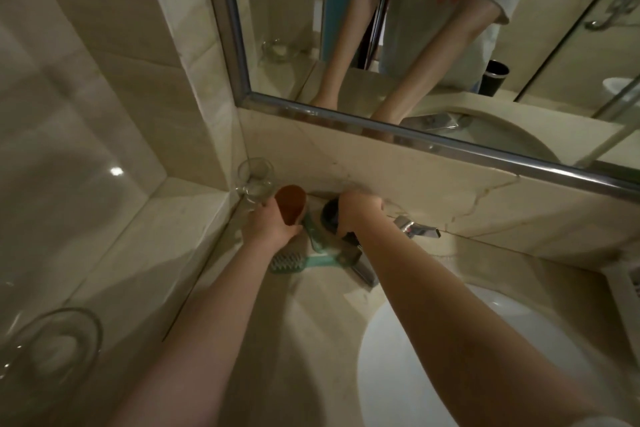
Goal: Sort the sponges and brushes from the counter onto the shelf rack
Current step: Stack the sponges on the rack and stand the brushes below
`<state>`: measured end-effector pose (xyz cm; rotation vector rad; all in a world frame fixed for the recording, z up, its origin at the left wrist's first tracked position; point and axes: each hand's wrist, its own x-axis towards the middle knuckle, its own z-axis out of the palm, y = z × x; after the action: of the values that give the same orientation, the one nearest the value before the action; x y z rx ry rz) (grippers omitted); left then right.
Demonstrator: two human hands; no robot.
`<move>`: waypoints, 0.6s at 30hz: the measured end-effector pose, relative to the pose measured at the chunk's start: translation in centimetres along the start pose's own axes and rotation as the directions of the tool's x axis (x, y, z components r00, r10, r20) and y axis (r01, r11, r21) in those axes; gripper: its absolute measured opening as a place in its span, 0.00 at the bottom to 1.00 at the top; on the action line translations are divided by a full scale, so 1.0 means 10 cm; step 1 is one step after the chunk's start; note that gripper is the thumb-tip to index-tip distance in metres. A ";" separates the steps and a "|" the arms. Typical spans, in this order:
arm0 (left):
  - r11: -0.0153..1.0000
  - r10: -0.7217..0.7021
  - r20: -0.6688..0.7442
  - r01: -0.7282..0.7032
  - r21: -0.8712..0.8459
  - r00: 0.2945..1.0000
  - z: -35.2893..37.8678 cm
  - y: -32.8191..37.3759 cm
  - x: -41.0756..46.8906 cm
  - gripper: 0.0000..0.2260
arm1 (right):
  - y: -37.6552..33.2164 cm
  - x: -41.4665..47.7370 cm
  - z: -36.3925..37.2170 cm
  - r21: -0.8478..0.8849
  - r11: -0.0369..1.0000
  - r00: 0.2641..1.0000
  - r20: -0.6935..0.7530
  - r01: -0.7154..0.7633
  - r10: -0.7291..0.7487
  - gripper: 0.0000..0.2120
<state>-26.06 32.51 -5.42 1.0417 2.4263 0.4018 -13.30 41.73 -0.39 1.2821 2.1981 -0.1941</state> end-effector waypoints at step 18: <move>0.608 -0.093 0.006 0.061 -0.791 0.996 -0.30 0.15 -0.34 0.30 | 0.25 -0.30 -0.19 0.677 0.664 0.929 -0.363 0.319 -0.077 0.34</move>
<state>-24.68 30.80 -1.16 0.5056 1.9220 1.3285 -10.88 41.54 3.23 1.5302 2.6511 -1.1437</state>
